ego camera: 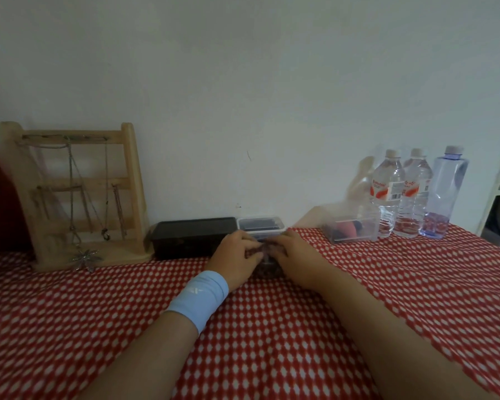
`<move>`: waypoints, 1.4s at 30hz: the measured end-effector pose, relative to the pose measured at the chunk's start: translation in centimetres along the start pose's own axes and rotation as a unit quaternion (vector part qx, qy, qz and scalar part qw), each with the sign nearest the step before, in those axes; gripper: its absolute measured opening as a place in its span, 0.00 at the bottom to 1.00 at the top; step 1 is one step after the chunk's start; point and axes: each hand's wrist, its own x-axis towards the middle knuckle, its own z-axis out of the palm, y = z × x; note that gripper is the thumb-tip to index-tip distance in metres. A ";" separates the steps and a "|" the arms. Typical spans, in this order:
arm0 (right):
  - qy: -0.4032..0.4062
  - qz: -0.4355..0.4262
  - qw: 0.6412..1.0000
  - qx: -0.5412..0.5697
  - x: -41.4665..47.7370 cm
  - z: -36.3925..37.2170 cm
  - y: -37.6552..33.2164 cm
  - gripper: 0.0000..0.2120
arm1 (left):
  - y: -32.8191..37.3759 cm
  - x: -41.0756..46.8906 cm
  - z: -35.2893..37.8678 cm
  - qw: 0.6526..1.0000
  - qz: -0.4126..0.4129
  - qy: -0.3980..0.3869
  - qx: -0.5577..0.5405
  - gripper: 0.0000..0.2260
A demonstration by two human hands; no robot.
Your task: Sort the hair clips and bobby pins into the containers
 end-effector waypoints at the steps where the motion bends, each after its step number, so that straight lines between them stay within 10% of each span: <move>1: -0.003 0.001 1.000 0.002 0.0 -0.2 0.0 0.16 | 0.0 0.0 0.0 1.000 0.003 -0.001 0.000 0.11; 17: 0.023 0.022 0.999 0.011 0.1 -3.2 -2.5 0.29 | -0.5 1.2 -4.8 0.996 0.015 0.085 0.031 0.12; 25: 0.058 0.041 0.997 -0.019 6.1 -3.0 -3.1 0.29 | -3.7 3.4 -7.0 0.976 -0.045 -0.104 0.186 0.22; 36: 0.067 0.088 0.993 -0.050 10.2 -0.1 -1.2 0.25 | -6.7 3.9 -5.1 0.971 0.035 -0.001 0.235 0.22; 42: 0.088 0.092 0.989 -0.077 10.0 0.4 -0.9 0.41 | -6.8 3.8 -5.1 0.971 0.038 -0.008 0.235 0.24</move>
